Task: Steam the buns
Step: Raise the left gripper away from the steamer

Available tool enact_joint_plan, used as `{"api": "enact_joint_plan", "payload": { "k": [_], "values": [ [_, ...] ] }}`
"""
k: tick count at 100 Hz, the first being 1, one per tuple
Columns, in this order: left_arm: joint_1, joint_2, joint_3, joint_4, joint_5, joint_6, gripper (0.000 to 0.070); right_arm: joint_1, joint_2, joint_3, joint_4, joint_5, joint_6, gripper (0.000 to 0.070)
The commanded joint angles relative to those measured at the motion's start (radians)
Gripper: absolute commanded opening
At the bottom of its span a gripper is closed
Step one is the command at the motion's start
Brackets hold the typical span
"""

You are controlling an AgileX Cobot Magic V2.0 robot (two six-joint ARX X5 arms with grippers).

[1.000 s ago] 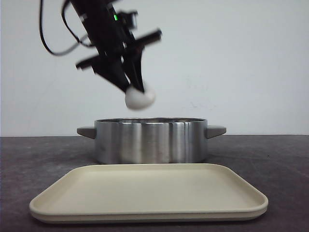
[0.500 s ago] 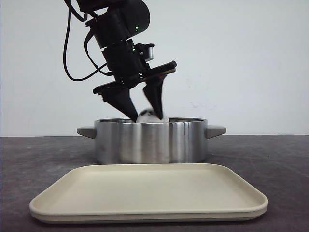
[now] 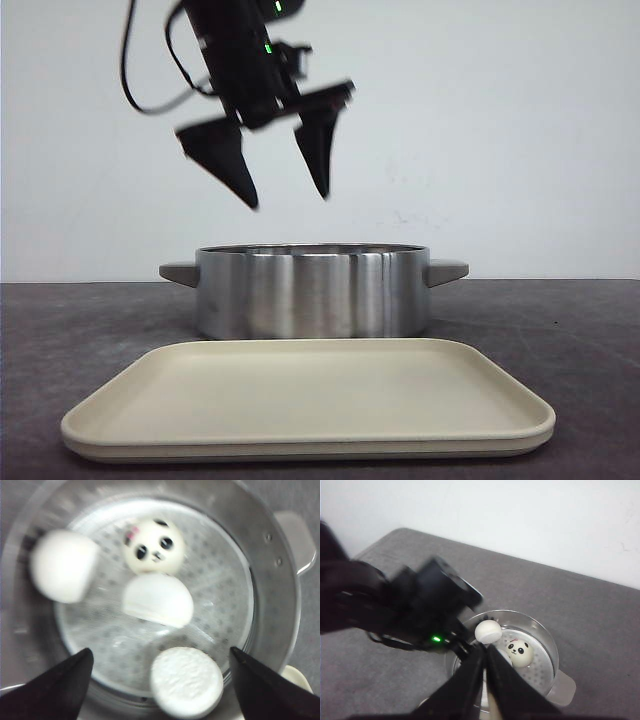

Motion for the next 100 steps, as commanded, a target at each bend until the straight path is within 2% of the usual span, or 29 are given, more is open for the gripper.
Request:
{"api": "enact_joint_plan", "payload": {
  "k": [1,4,28,47,75,89,100],
  "values": [
    [-0.006,-0.083,0.028,0.006,-0.027,0.024,0.0499,0.009,0.019,0.015,0.006,0.015,-0.023,0.0003],
    [-0.006,-0.113,0.028,0.002,-0.04,0.03,0.0482,0.009,0.022,0.013,0.005,0.021,-0.023,0.0003],
    [-0.006,-0.414,0.027,-0.039,-0.066,0.037,0.0139,0.009,0.032,-0.064,0.048,0.02,-0.023,0.0003],
    [-0.006,-0.616,0.026,-0.135,-0.132,0.051,0.0013,0.01,0.031,-0.195,0.146,0.02,-0.022,0.0003],
    [-0.006,-0.849,-0.011,-0.257,-0.256,0.056,0.001,0.029,0.03,-0.457,0.452,0.019,-0.022,0.0003],
    [-0.006,-0.981,-0.119,-0.262,-0.302,0.055,0.001,0.051,0.03,-0.566,0.582,0.019,-0.021,0.0003],
    [-0.006,-1.112,-0.251,-0.221,-0.311,0.056,0.001,0.063,0.03,-0.597,0.624,0.019,-0.024,0.0004]
  ]
}}
